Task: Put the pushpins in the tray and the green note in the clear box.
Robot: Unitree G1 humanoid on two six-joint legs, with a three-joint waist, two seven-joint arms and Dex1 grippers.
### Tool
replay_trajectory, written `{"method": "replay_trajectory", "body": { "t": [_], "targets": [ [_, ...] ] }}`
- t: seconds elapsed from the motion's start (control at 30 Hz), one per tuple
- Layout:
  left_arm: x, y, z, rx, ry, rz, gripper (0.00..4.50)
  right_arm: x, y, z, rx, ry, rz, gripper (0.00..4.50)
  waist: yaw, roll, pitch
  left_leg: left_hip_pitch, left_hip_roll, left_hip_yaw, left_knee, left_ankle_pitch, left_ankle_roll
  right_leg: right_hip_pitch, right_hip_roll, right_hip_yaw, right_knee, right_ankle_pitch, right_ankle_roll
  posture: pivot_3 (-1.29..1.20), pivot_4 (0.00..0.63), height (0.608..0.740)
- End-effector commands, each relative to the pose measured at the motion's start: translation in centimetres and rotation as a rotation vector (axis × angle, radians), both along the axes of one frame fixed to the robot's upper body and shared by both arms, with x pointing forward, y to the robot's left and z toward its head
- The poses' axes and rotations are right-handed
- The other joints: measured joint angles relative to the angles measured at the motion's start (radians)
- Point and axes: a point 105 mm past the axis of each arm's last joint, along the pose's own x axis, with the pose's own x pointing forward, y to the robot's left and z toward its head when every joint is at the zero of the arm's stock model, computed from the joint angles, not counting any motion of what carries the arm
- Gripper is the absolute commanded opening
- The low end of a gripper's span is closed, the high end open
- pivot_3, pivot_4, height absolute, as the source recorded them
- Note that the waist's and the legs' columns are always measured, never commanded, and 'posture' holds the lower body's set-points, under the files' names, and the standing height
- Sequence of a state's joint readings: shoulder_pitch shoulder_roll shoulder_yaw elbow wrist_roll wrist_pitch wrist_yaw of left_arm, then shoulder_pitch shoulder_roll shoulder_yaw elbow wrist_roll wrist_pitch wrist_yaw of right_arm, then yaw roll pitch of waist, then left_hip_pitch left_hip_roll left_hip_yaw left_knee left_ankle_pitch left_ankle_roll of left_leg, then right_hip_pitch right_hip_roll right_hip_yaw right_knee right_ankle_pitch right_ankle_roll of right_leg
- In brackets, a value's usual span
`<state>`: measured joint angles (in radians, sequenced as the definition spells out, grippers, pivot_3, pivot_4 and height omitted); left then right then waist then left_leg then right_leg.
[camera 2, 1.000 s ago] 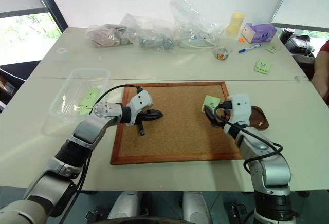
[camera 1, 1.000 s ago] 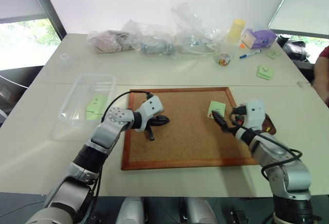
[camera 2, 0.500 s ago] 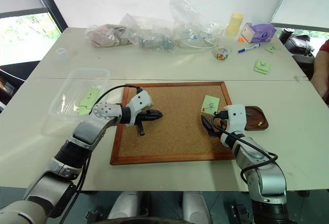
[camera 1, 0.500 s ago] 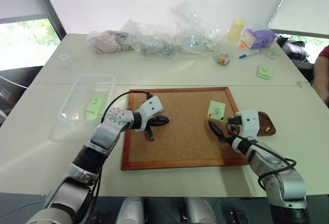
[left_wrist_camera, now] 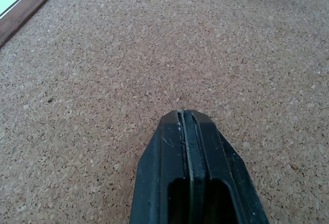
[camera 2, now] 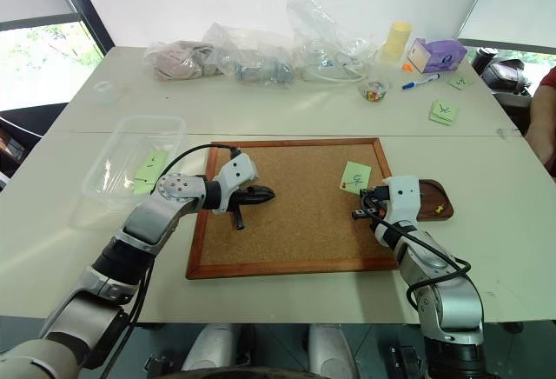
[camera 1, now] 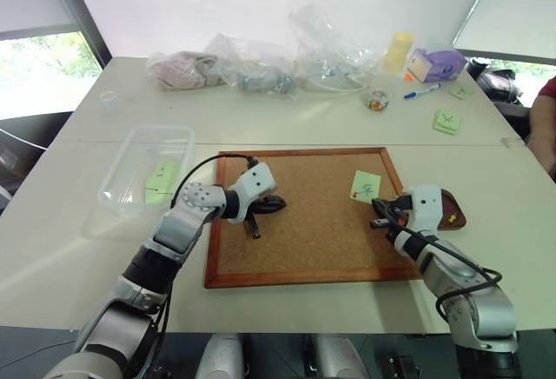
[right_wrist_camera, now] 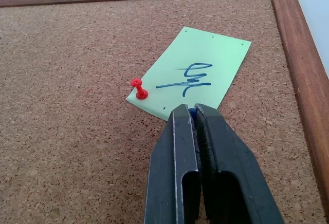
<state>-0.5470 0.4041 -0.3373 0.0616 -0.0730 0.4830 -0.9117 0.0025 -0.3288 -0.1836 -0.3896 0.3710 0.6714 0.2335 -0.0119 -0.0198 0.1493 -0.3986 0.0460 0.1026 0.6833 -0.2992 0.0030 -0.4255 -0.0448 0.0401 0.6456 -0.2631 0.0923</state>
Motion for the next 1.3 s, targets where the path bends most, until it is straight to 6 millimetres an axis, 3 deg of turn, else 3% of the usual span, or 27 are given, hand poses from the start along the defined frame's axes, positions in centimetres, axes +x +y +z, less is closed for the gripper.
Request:
{"method": "replay_trajectory", "body": {
  "t": [0.03,0.2,0.47,0.9,1.07,1.3],
  "targets": [
    [-0.8,-0.3,-1.0,0.018,0.032,-0.025,0.00,-0.1,0.2,1.0,0.008,-0.043,0.012,0.04,0.000,0.000,0.000,0.000,0.000,0.000,0.000,0.000,0.000,0.000,0.000,0.000,0.000,0.000,0.000,0.00,0.150,0.737],
    [-0.9,-0.4,-1.0,0.018,0.034,-0.028,0.00,-0.1,0.2,1.2,0.006,-0.055,0.007,0.04,0.000,0.000,0.000,0.000,0.000,0.000,0.000,0.000,0.000,0.000,0.000,0.000,0.000,0.000,0.000,0.00,0.150,0.737],
    [-0.9,-0.4,-1.1,0.022,0.040,-0.030,0.00,0.2,-0.4,3.5,-0.003,-0.189,-0.021,0.04,0.000,0.000,0.000,0.000,0.000,0.000,0.000,0.000,0.000,0.000,0.000,0.000,0.000,0.000,0.000,0.00,0.150,0.737],
    [-0.9,-0.3,-1.1,0.029,0.045,-0.031,0.00,-0.7,-2.1,4.3,0.025,-0.220,-0.088,0.04,-0.001,0.000,0.000,0.000,0.000,0.000,0.000,0.000,0.000,0.000,0.000,0.000,0.000,0.000,0.000,0.00,0.150,0.737],
    [-0.9,-0.3,-1.1,0.028,0.043,-0.032,0.00,-1.7,-5.1,4.9,0.073,-0.244,-0.240,0.04,0.000,0.000,0.000,0.000,0.000,0.000,0.000,0.000,0.000,0.000,0.000,0.000,0.000,0.000,0.000,0.00,0.150,0.737],
    [-1.0,-0.5,-1.2,0.027,0.046,-0.040,0.00,-1.8,-9.3,3.1,-0.007,-0.131,-0.422,0.04,-0.002,0.000,0.000,0.000,0.000,0.000,0.000,0.000,0.000,0.000,0.000,0.000,0.000,0.000,0.000,0.00,0.150,0.737]
  ]
}}
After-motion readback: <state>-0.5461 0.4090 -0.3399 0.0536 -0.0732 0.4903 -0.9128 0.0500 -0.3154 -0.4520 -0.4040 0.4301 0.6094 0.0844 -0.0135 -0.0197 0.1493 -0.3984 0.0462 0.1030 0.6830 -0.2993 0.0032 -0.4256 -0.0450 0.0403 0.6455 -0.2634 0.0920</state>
